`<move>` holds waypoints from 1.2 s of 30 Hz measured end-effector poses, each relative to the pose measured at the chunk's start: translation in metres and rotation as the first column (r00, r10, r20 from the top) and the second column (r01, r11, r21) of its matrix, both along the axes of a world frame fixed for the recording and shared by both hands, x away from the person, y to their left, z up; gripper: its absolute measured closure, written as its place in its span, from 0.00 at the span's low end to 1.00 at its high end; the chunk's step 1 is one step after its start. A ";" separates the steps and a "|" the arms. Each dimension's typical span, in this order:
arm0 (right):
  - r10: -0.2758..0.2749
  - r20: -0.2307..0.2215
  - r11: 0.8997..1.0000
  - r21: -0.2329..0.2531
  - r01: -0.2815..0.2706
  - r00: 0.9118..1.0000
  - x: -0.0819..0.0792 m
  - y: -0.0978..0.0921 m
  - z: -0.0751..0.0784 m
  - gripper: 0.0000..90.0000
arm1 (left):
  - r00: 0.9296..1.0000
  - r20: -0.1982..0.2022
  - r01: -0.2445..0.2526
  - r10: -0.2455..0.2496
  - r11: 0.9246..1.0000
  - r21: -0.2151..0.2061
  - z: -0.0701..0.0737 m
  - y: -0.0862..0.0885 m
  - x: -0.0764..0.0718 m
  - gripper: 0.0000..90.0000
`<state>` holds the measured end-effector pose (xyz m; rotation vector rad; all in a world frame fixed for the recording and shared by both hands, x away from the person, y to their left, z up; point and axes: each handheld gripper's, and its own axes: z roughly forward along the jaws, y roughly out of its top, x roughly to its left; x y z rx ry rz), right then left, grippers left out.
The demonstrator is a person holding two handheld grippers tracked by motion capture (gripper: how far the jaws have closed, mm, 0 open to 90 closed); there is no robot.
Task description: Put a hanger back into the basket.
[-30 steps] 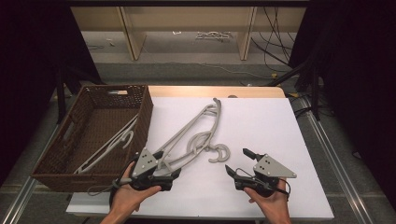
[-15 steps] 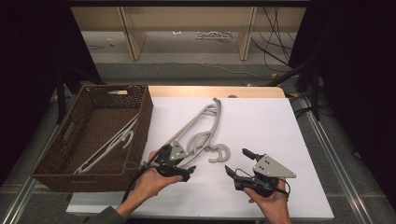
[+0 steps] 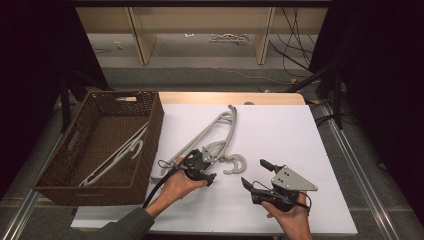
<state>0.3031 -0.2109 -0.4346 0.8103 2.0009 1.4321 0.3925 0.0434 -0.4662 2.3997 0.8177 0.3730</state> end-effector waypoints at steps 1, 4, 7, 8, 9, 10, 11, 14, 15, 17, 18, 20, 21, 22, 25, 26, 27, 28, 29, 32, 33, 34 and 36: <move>-0.003 -0.006 1.000 0.001 0.003 1.000 -0.001 0.000 0.000 0.23 | 1.000 -0.009 -0.006 0.006 1.000 0.002 -0.001 -0.001 0.002 0.56; -0.002 -0.001 1.000 0.006 0.002 1.000 -0.001 0.000 0.001 0.23 | 0.999 -0.029 -0.018 0.018 1.000 0.012 -0.005 -0.001 0.006 0.59; 0.002 0.001 1.000 0.003 -0.002 1.000 0.000 0.000 0.000 0.23 | 0.999 -0.011 -0.032 0.033 0.999 0.019 -0.007 -0.001 0.010 0.60; -0.002 -0.006 1.000 0.004 0.002 1.000 -0.001 0.000 0.000 0.23 | 0.999 0.002 -0.035 0.035 0.999 0.021 -0.007 -0.001 0.011 0.60; 0.001 -0.004 1.000 0.005 -0.001 1.000 -0.001 0.000 0.001 0.23 | 0.999 0.007 -0.034 0.034 0.999 0.031 -0.007 -0.001 0.011 0.61; 0.000 0.000 1.000 0.004 0.000 1.000 0.000 0.000 0.001 0.23 | 1.000 0.010 -0.028 0.027 0.999 0.040 -0.007 -0.002 0.010 0.64; 0.002 0.002 1.000 0.001 -0.002 1.000 0.000 0.000 0.000 0.23 | 1.000 -0.001 -0.024 0.024 0.999 0.048 -0.007 -0.003 0.010 0.64; 0.001 -0.001 1.000 0.006 -0.001 1.000 0.000 0.001 0.000 0.23 | 1.000 0.018 -0.023 0.022 0.998 0.063 -0.009 -0.006 0.011 0.63; 0.001 0.004 1.000 0.004 -0.001 1.000 0.000 0.001 0.000 0.23 | 0.999 0.035 -0.014 0.011 0.996 0.086 -0.008 -0.007 0.010 0.64; 0.005 0.006 1.000 0.001 -0.005 1.000 0.000 0.001 0.000 0.24 | 0.998 0.067 -0.027 0.020 0.995 0.092 -0.005 -0.011 0.009 0.59; 0.008 -0.001 1.000 0.005 -0.008 1.000 0.001 0.001 -0.001 0.24 | 0.996 0.082 -0.027 0.019 0.995 0.101 -0.003 -0.012 0.008 0.58; 0.007 -0.023 1.000 0.016 -0.007 1.000 -0.001 0.001 0.000 0.24 | 0.995 0.094 -0.028 0.020 0.996 0.090 0.002 -0.015 0.009 0.58; 0.001 -0.018 1.000 0.012 -0.001 1.000 -0.001 0.001 0.000 0.24 | 0.994 0.110 -0.026 0.016 0.996 0.087 0.005 -0.016 0.009 0.58; 0.006 0.004 1.000 0.006 -0.006 1.000 0.001 0.001 0.000 0.24 | 0.993 0.118 -0.025 0.014 0.996 0.088 0.006 -0.018 0.010 0.58; 0.008 -0.008 1.000 0.001 -0.008 1.000 0.000 0.001 0.000 0.24 | 0.992 0.126 0.010 -0.026 0.991 0.131 0.008 -0.024 0.017 0.60; 0.009 -0.002 1.000 0.004 -0.009 1.000 0.000 0.001 0.001 0.24 | 0.994 0.105 0.013 -0.027 0.992 0.128 0.006 -0.026 0.020 0.61; 0.011 0.002 1.000 0.003 -0.011 1.000 0.001 0.001 0.001 0.24 | 0.995 0.093 0.027 -0.040 0.990 0.138 0.004 -0.028 0.023 0.61; 0.012 -0.002 1.000 0.002 -0.012 1.000 0.000 0.002 0.000 0.24 | 0.992 0.115 0.026 -0.045 0.987 0.160 0.003 -0.029 0.026 0.61; 0.013 -0.004 1.000 0.002 -0.013 1.000 0.001 0.001 0.000 0.24 | 0.990 0.130 0.024 -0.048 0.983 0.179 0.003 -0.030 0.028 0.63; 0.004 0.002 1.000 0.008 -0.004 1.000 0.001 0.001 0.001 0.24 | 0.992 0.116 0.032 -0.051 0.987 0.159 0.006 -0.031 0.033 0.66; 0.006 0.002 1.000 0.006 -0.006 1.000 0.001 0.001 0.000 0.24 | 0.992 0.109 0.040 -0.057 0.987 0.156 0.006 -0.032 0.034 0.68; 0.012 -0.004 1.000 0.006 -0.012 1.000 0.001 0.001 0.000 0.24 | 0.991 0.117 0.044 -0.064 0.986 0.162 0.007 -0.033 0.033 0.68; 0.012 -0.003 1.000 0.007 -0.012 1.000 0.001 0.001 0.000 0.24 | 0.990 0.116 0.063 -0.083 0.983 0.171 0.007 -0.036 0.031 0.68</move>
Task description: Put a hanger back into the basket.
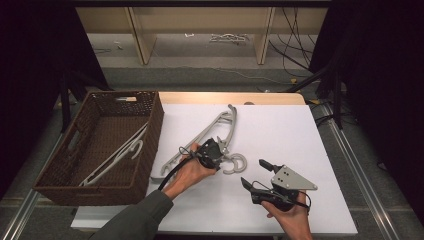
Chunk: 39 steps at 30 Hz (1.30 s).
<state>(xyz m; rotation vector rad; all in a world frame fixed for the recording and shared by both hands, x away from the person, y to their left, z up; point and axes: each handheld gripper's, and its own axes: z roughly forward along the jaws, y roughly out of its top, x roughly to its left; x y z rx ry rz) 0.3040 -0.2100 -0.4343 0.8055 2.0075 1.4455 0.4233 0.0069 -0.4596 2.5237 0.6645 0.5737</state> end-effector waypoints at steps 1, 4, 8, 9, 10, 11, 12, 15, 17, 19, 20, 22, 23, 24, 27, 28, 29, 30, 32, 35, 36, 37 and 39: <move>-0.003 0.004 1.000 0.000 0.003 1.000 0.000 0.000 0.000 0.24 | 1.000 -0.007 0.005 -0.005 1.000 0.010 -0.001 -0.002 0.000 0.68; 0.006 -0.006 1.000 -0.004 -0.006 1.000 0.000 0.000 0.000 0.24 | 0.998 -0.055 -0.004 0.005 1.000 0.029 -0.007 -0.004 0.006 0.70; -0.001 0.004 1.000 0.000 0.001 1.000 0.000 0.000 0.000 0.24 | 0.996 -0.089 -0.018 0.022 0.999 0.043 -0.009 -0.007 0.008 0.74; 0.003 -0.001 1.000 0.000 -0.003 1.000 0.000 0.000 0.000 0.24 | 0.994 -0.106 -0.028 0.032 0.999 0.041 -0.008 -0.008 0.009 0.76; 0.003 -0.005 1.000 0.002 -0.003 1.000 0.000 0.000 0.000 0.24 | 0.992 -0.119 -0.030 0.034 0.999 0.036 -0.008 -0.007 0.010 0.78; 0.002 0.000 1.000 0.002 -0.002 1.000 0.000 0.000 0.000 0.24 | 0.991 -0.131 -0.037 0.041 0.999 0.030 -0.008 -0.007 0.011 0.79; -0.002 0.003 1.000 0.001 0.002 1.000 0.000 0.000 0.000 0.24 | 0.988 -0.143 -0.047 0.050 0.999 0.022 -0.008 -0.007 0.012 0.81; 0.005 -0.002 1.000 -0.005 -0.005 1.000 0.000 0.000 0.000 0.24 | 0.983 -0.169 -0.068 0.070 0.997 0.023 -0.007 -0.008 0.014 0.83; 0.002 -0.008 1.000 -0.015 -0.003 1.000 -0.001 0.000 0.001 0.24 | 0.978 -0.189 -0.080 0.085 0.996 0.030 -0.006 -0.009 0.015 0.83; 0.007 0.006 1.000 -0.003 -0.007 1.000 0.000 0.001 0.000 0.25 | 0.974 -0.206 -0.095 0.097 0.995 0.021 -0.006 -0.009 0.016 0.85; 0.012 0.011 1.000 0.008 -0.012 1.000 0.001 0.002 -0.001 0.25 | 0.971 -0.216 -0.102 0.102 0.995 0.011 -0.006 -0.008 0.018 0.86; 0.001 0.002 1.000 0.001 -0.001 1.000 0.000 0.000 0.000 0.25 | 0.967 -0.229 -0.119 0.114 0.993 -0.010 -0.006 -0.006 0.018 0.87; -0.002 0.003 1.000 0.001 0.002 1.000 0.000 0.000 0.000 0.25 | 0.967 -0.230 -0.118 0.112 0.993 -0.012 -0.006 -0.005 0.019 0.87; -0.001 0.004 1.000 0.000 0.001 1.000 0.000 0.000 0.000 0.25 | 0.966 -0.230 -0.119 0.113 0.993 -0.012 -0.005 -0.004 0.019 0.88; 0.005 0.000 1.000 0.005 -0.005 1.000 0.001 0.000 0.000 0.25 | 0.966 -0.225 -0.137 0.128 0.990 -0.024 -0.002 -0.001 0.019 0.89; 0.001 0.004 1.000 0.004 -0.001 1.000 0.001 0.000 0.000 0.25 | 0.970 -0.206 -0.139 0.132 0.990 -0.020 0.000 0.001 0.019 0.89; 0.000 0.005 1.000 0.005 0.000 1.000 0.001 0.000 0.000 0.25 | 0.971 -0.201 -0.140 0.132 0.990 -0.025 0.003 0.004 0.019 0.90; 0.010 0.005 1.000 0.007 -0.010 1.000 0.001 0.000 0.000 0.25 | 0.966 -0.215 -0.156 0.140 0.986 -0.059 0.005 0.008 0.020 0.90; 0.006 -0.007 1.000 0.001 -0.006 1.000 0.000 -0.001 0.000 0.25 | 0.960 -0.226 -0.192 0.164 0.976 -0.107 0.010 0.014 0.021 0.91; 0.009 0.001 1.000 0.002 -0.009 1.000 0.001 0.000 0.000 0.25 | 0.962 -0.209 -0.205 0.177 0.971 -0.120 0.017 0.022 0.022 0.91; 0.005 -0.006 1.000 -0.003 -0.005 1.000 0.000 0.000 0.000 0.25 | 0.958 -0.223 -0.213 0.180 0.968 -0.132 0.019 0.025 0.023 0.91; 0.002 -0.004 1.000 0.002 -0.002 1.000 0.001 0.001 -0.001 0.25 | 0.954 -0.237 -0.220 0.182 0.964 -0.147 0.020 0.027 0.024 0.91; 0.003 -0.003 1.000 0.001 -0.003 1.000 0.000 0.001 -0.001 0.25 | 0.947 -0.264 -0.234 0.184 0.956 -0.174 0.023 0.032 0.026 0.91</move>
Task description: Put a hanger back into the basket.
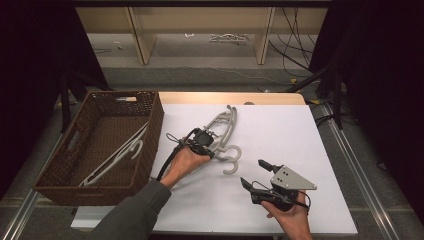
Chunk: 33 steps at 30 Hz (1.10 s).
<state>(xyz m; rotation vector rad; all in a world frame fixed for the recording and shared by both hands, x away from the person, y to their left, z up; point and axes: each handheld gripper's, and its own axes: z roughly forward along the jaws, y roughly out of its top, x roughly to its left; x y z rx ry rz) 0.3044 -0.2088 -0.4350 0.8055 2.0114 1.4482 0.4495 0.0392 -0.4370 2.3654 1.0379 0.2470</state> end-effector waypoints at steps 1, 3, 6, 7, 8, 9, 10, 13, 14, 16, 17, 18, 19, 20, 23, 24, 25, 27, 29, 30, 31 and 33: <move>0.007 0.011 1.000 0.008 -0.007 1.000 0.001 0.001 -0.001 0.25 | 1.000 -0.010 -0.007 0.007 1.000 -0.020 0.002 0.003 0.001 0.91; 0.004 -0.007 1.000 -0.009 -0.004 1.000 0.000 0.000 0.000 0.25 | 0.999 -0.032 -0.028 0.026 0.998 -0.062 0.005 0.008 0.004 0.91; -0.002 -0.002 1.000 0.001 0.002 1.000 0.000 0.000 0.000 0.25 | 0.998 -0.051 -0.051 0.045 0.992 -0.115 0.011 0.015 0.006 0.91; -0.001 -0.002 1.000 0.000 0.001 1.000 0.000 0.000 0.000 0.25 | 0.997 -0.050 -0.064 0.057 0.988 -0.138 0.012 0.017 0.007 0.91; -0.001 0.004 1.000 -0.005 0.001 1.000 0.001 -0.001 -0.001 0.25 | 0.996 -0.061 -0.069 0.060 0.985 -0.155 0.015 0.020 0.008 0.91; -0.001 -0.002 1.000 -0.004 0.001 1.000 0.001 -0.001 -0.001 0.25 | 0.996 -0.072 -0.068 0.056 0.983 -0.170 0.017 0.023 0.009 0.91; -0.002 0.001 1.000 0.000 0.002 1.000 0.001 0.000 -0.001 0.25 | 0.995 -0.074 -0.086 0.073 0.977 -0.196 0.019 0.024 0.009 0.91; 0.002 0.001 1.000 -0.003 -0.002 1.000 0.001 0.000 -0.001 0.25 | 0.994 -0.086 -0.089 0.071 0.970 -0.226 0.026 0.032 0.011 0.91; 0.005 -0.002 1.000 -0.006 -0.005 1.000 0.001 0.000 -0.001 0.25 | 0.991 -0.095 -0.111 0.090 0.960 -0.257 0.028 0.034 0.012 0.91; 0.001 -0.001 1.000 -0.003 -0.001 1.000 0.001 0.000 0.000 0.25 | 0.991 -0.091 -0.122 0.100 0.953 -0.277 0.033 0.039 0.014 0.91; 0.006 -0.006 1.000 -0.004 -0.006 1.000 0.000 0.000 0.000 0.25 | 0.990 -0.096 -0.130 0.106 0.948 -0.292 0.035 0.042 0.014 0.91; 0.012 -0.006 1.000 -0.002 -0.012 1.000 0.000 0.000 0.000 0.26 | 0.987 -0.104 -0.147 0.120 0.935 -0.323 0.037 0.044 0.015 0.91; 0.011 -0.006 1.000 -0.011 -0.011 1.000 0.001 0.000 -0.001 0.26 | 0.987 -0.106 -0.154 0.125 0.927 -0.342 0.040 0.048 0.016 0.91; 0.009 -0.010 1.000 -0.005 -0.009 1.000 0.001 0.000 -0.001 0.26 | 0.985 -0.106 -0.167 0.137 0.917 -0.361 0.042 0.051 0.016 0.91; 0.004 0.001 1.000 -0.006 -0.004 1.000 0.001 0.000 -0.001 0.26 | 0.980 -0.111 -0.196 0.165 0.888 -0.416 0.048 0.058 0.017 0.92; 0.012 -0.011 1.000 -0.007 -0.012 1.000 0.001 0.000 -0.001 0.26 | 0.979 -0.116 -0.201 0.167 0.878 -0.433 0.051 0.061 0.016 0.91; 0.005 -0.010 1.000 -0.008 -0.006 1.000 0.001 0.000 -0.001 0.26 | 0.977 -0.119 -0.210 0.174 0.866 -0.453 0.053 0.062 0.016 0.91; 0.009 -0.012 1.000 -0.008 -0.009 1.000 0.001 0.000 -0.001 0.26 | 0.979 -0.111 -0.201 0.169 0.856 -0.477 0.060 0.064 0.014 0.91; 0.009 -0.015 1.000 -0.006 -0.010 1.000 0.001 0.001 -0.001 0.26 | 0.983 -0.099 -0.185 0.157 0.847 -0.498 0.068 0.065 0.013 0.91; 0.009 -0.009 1.000 -0.011 -0.009 1.000 0.001 0.001 -0.001 0.25 | 0.983 -0.095 -0.185 0.159 0.843 -0.506 0.072 0.064 0.012 0.91; 0.008 -0.010 1.000 -0.010 -0.008 1.000 0.001 0.001 -0.001 0.25 | 0.984 -0.088 -0.177 0.153 0.840 -0.513 0.075 0.064 0.012 0.91; 0.007 -0.027 1.000 -0.002 -0.007 1.000 0.000 0.001 -0.001 0.25 | 0.986 -0.078 -0.168 0.150 0.836 -0.522 0.082 0.064 0.011 0.91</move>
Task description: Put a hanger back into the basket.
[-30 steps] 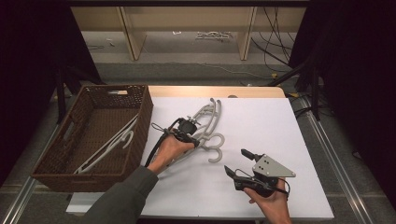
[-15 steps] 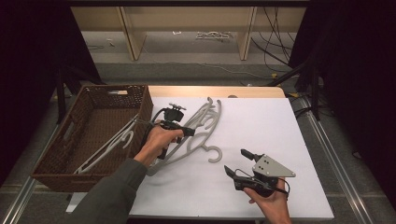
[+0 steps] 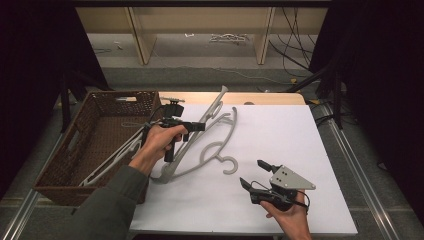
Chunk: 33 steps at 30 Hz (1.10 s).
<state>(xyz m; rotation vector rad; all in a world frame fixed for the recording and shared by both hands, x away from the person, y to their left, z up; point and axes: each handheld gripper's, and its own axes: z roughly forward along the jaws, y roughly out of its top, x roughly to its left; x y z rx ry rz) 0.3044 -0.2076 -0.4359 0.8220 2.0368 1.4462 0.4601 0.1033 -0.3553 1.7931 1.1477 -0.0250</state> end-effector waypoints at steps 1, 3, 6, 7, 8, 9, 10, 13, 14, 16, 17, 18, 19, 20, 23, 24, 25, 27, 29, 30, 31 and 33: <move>0.001 -0.001 1.000 -0.001 -0.001 1.000 0.000 0.000 0.000 0.25 | 1.000 0.004 0.005 -0.005 1.000 -0.005 0.003 0.000 -0.001 0.91; -0.002 -0.003 1.000 -0.001 0.002 1.000 0.000 0.000 0.000 0.25 | 1.000 0.014 0.007 -0.007 1.000 -0.006 0.009 0.000 -0.001 0.91; 0.003 0.019 1.000 -0.004 -0.003 1.000 0.001 -0.001 0.000 0.25 | 1.000 0.026 0.015 -0.015 1.000 -0.007 0.016 0.001 -0.003 0.91; -0.002 0.020 1.000 -0.004 0.002 1.000 0.001 -0.001 0.000 0.25 | 0.999 0.034 0.019 -0.019 1.000 -0.008 0.018 0.001 -0.005 0.91; 0.000 0.001 1.000 -0.001 0.000 1.000 0.000 0.000 0.000 0.25 | 0.999 0.039 0.027 -0.026 1.000 -0.010 0.021 0.002 -0.006 0.91; -0.001 -0.008 1.000 -0.007 0.001 1.000 0.000 -0.001 0.000 0.25 | 0.999 0.045 0.031 -0.031 0.999 -0.009 0.023 0.002 -0.008 0.91; 0.002 -0.005 1.000 0.000 -0.002 1.000 0.000 0.000 0.000 0.25 | 0.998 0.053 0.038 -0.038 0.999 -0.003 0.025 0.003 -0.010 0.92; 0.003 0.018 1.000 -0.004 -0.003 1.000 0.001 -0.001 0.000 0.25 | 0.996 0.068 0.057 -0.057 0.998 -0.005 0.031 0.006 -0.015 0.91; 0.003 0.013 1.000 -0.003 -0.003 1.000 0.001 -0.001 0.000 0.25 | 0.996 0.072 0.063 -0.062 0.998 -0.014 0.032 0.008 -0.017 0.91; -0.002 0.014 1.000 -0.006 0.003 1.000 0.001 -0.001 0.000 0.25 | 0.994 0.077 0.073 -0.071 0.997 -0.011 0.037 0.011 -0.021 0.92; -0.001 0.016 1.000 -0.006 0.001 1.000 0.001 0.000 0.000 0.25 | 0.994 0.081 0.076 -0.075 0.997 -0.007 0.039 0.012 -0.022 0.92; 0.001 0.016 1.000 -0.007 -0.001 1.000 0.001 0.000 0.000 0.25 | 0.993 0.084 0.082 -0.081 0.997 -0.010 0.041 0.014 -0.023 0.92; 0.001 0.020 1.000 -0.006 -0.001 1.000 0.002 0.000 0.000 0.25 | 0.993 0.088 0.081 -0.079 0.997 -0.013 0.044 0.015 -0.025 0.92; 0.000 0.018 1.000 -0.006 0.000 1.000 0.002 0.000 0.000 0.25 | 0.992 0.094 0.082 -0.080 0.997 -0.013 0.046 0.017 -0.026 0.92; -0.002 0.016 1.000 -0.007 0.002 1.000 0.002 0.000 -0.001 0.25 | 0.989 0.117 0.090 -0.089 0.996 0.000 0.055 0.019 -0.032 0.92; -0.001 0.016 1.000 -0.006 0.001 1.000 0.002 0.000 -0.001 0.25 | 0.989 0.119 0.092 -0.091 0.996 0.001 0.057 0.021 -0.033 0.92; 0.000 0.018 1.000 -0.007 0.000 1.000 0.002 0.000 -0.001 0.25 | 0.988 0.121 0.098 -0.097 0.995 -0.003 0.059 0.023 -0.034 0.92; 0.001 0.016 1.000 -0.008 -0.001 1.000 0.002 0.000 -0.001 0.25 | 0.988 0.128 0.086 -0.086 0.996 0.006 0.063 0.027 -0.036 0.92; -0.003 0.024 1.000 -0.002 0.003 1.000 0.001 0.001 -0.001 0.25 | 0.987 0.138 0.085 -0.086 0.996 0.010 0.067 0.033 -0.038 0.92; 0.001 0.016 1.000 -0.006 -0.001 1.000 0.001 0.000 -0.001 0.25 | 0.987 0.142 0.076 -0.077 0.997 0.010 0.068 0.036 -0.039 0.92; 0.004 0.016 1.000 -0.007 -0.003 1.000 0.002 0.000 -0.001 0.25 | 0.986 0.151 0.073 -0.074 0.997 0.017 0.070 0.040 -0.040 0.92; 0.004 0.013 1.000 -0.008 -0.004 1.000 0.002 0.000 -0.001 0.25 | 0.981 0.186 0.056 -0.062 0.998 0.038 0.073 0.049 -0.040 0.92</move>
